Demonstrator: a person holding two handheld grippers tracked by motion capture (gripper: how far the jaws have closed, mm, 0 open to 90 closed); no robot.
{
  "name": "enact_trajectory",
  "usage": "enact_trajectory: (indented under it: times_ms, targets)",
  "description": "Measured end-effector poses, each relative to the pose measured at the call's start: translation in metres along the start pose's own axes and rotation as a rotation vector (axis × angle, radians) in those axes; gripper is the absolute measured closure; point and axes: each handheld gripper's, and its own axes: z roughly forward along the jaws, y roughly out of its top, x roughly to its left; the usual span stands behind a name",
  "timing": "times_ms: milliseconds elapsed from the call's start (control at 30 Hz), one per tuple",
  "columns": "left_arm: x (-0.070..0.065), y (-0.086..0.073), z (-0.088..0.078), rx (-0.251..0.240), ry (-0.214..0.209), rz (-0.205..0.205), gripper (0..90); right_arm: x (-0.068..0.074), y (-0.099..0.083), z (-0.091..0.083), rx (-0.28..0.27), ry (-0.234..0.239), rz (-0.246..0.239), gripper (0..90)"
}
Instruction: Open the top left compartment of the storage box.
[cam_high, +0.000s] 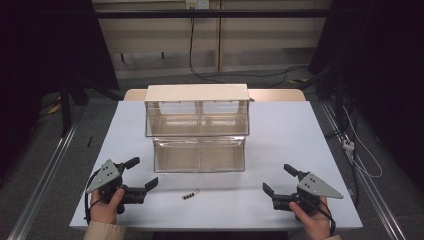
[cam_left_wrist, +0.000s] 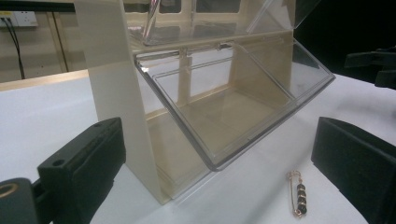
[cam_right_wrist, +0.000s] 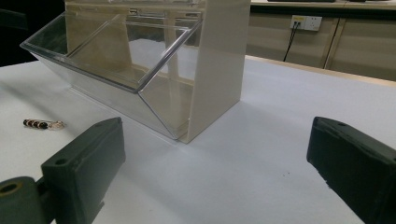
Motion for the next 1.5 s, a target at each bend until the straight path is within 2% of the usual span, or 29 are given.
enact_trajectory:
  times_ms: [400, 633, 767, 867, 900, 1033, 1233, 1267, 1333, 1500]
  targets:
    - [0.001, 0.001, -0.001, 0.007, 0.004, 0.002, 2.8, 0.002, 0.005, 0.004, 0.015, 0.001, -0.003, 3.2]
    - [0.0, 0.001, -0.001, 0.014, 0.007, 0.011, 2.8, 0.005, 0.021, 0.007, 0.019, 0.021, 0.0, 6.3]
    - [0.001, 0.001, -0.001, 0.015, 0.003, 0.013, 2.8, 0.007, 0.033, 0.008, 0.028, 0.04, -0.012, 14.9]
    - [0.002, 0.0, -0.002, 0.019, 0.004, 0.019, 2.8, 0.009, 0.039, 0.01, 0.031, 0.07, -0.008, 20.3]
    - [0.002, 0.0, -0.002, 0.02, 0.003, 0.007, 2.8, 0.009, 0.041, 0.011, 0.036, 0.08, -0.007, 22.4]
    - [0.001, 0.0, -0.002, 0.021, 0.01, 0.006, 2.7, 0.011, 0.048, 0.016, 0.052, 0.126, -0.002, 30.5]
    - [0.0, -0.001, -0.001, 0.027, 0.004, 0.006, 2.8, 0.015, 0.061, 0.024, 0.067, 0.214, 0.003, 55.2]
    - [0.001, -0.001, -0.001, 0.036, 0.001, 0.021, 2.8, 0.015, 0.064, 0.026, 0.07, 0.223, -0.001, 57.9]
    - [0.0, -0.002, 0.0, 0.035, -0.003, 0.009, 2.8, 0.016, 0.068, 0.028, 0.068, 0.229, 0.005, 62.5]
    - [0.001, -0.001, 0.0, 0.035, -0.002, 0.01, 2.8, 0.015, 0.078, 0.034, 0.069, 0.255, 0.031, 74.0]
